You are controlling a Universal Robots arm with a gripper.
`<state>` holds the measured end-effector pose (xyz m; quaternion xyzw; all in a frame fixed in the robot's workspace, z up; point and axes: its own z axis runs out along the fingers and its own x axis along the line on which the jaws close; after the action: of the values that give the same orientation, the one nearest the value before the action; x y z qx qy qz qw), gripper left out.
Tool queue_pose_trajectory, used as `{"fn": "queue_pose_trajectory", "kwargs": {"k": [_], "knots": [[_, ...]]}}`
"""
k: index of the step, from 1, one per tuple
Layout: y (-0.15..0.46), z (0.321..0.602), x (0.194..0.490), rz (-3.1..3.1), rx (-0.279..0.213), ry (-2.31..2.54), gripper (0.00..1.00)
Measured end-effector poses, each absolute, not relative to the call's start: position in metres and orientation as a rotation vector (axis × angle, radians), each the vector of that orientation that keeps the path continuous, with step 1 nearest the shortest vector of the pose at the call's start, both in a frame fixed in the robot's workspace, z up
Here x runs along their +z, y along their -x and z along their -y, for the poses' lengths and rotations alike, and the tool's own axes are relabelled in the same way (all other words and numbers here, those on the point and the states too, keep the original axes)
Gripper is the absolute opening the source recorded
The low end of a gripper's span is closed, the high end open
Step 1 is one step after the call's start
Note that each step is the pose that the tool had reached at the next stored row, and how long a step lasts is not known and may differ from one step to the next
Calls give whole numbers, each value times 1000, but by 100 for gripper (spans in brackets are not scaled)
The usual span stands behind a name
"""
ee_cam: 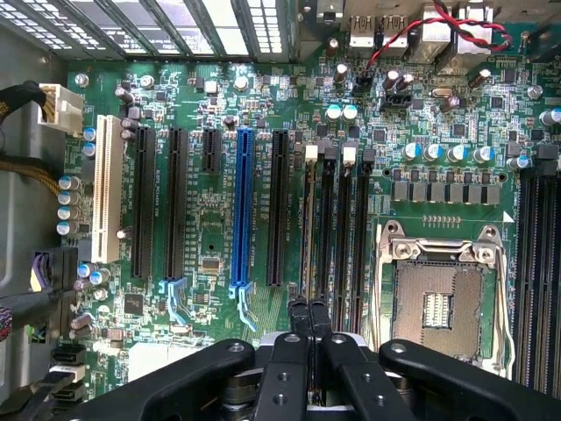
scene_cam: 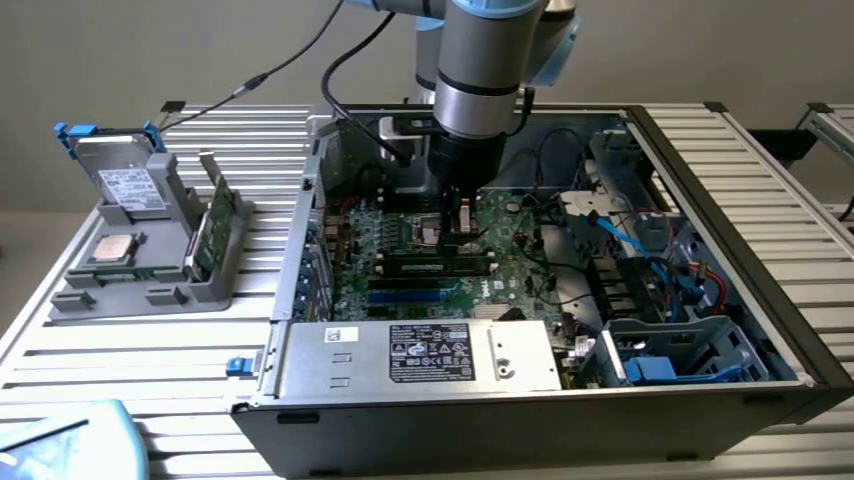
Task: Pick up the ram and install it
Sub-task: 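Press down the ram until it locks into place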
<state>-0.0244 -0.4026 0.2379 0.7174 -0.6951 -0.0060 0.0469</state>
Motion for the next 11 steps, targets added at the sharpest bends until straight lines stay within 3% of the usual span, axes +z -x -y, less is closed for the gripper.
{"fn": "queue_pose_trajectory", "kwargs": {"k": [11], "knots": [[-1, 402, 235, 2121, -18, -2189, 11]]}}
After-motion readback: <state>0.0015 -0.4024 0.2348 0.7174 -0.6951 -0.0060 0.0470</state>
